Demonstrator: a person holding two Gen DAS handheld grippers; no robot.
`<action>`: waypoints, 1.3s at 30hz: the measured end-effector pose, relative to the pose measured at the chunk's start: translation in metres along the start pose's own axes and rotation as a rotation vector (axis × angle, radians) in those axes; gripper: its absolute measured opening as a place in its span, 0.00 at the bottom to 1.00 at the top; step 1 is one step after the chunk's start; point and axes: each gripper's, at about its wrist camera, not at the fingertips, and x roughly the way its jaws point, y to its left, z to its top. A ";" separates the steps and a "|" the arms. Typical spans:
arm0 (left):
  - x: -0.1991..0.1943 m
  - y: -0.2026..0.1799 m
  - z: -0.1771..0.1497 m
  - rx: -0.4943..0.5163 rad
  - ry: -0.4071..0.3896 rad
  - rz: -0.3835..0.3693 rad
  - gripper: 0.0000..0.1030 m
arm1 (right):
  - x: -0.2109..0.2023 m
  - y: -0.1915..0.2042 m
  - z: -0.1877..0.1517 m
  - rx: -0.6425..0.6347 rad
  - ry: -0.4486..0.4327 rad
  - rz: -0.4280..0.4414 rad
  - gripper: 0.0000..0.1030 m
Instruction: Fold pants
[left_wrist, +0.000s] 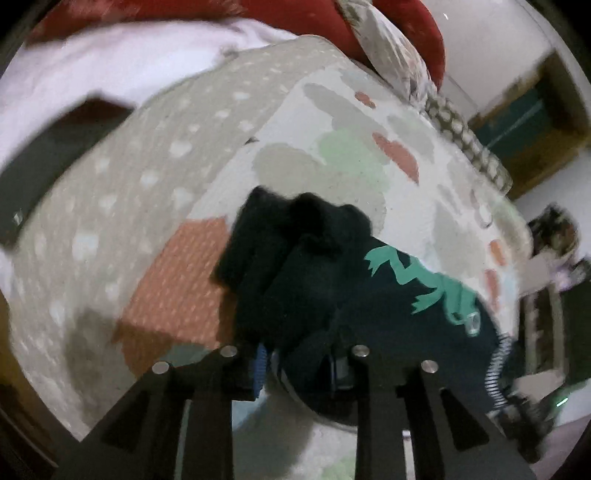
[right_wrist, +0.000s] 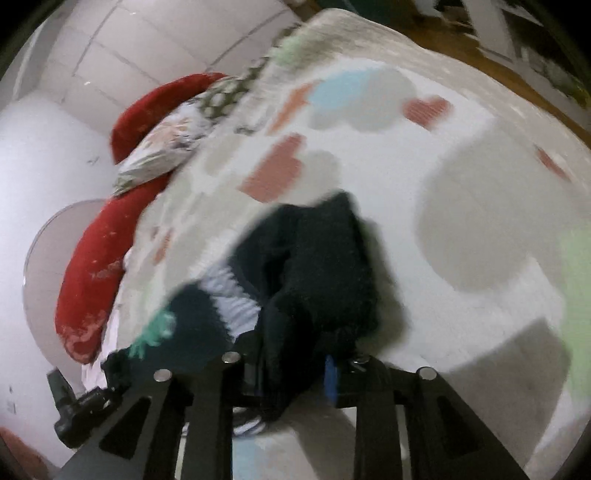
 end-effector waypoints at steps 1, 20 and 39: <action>-0.005 0.004 0.000 -0.011 0.000 -0.012 0.27 | -0.007 -0.004 -0.003 0.005 -0.011 0.005 0.26; -0.019 -0.027 -0.044 0.033 0.104 -0.169 0.35 | -0.014 0.042 -0.043 -0.053 0.089 0.120 0.27; -0.043 -0.065 -0.004 0.096 0.023 -0.166 0.02 | -0.027 0.063 0.001 -0.082 0.000 0.178 0.04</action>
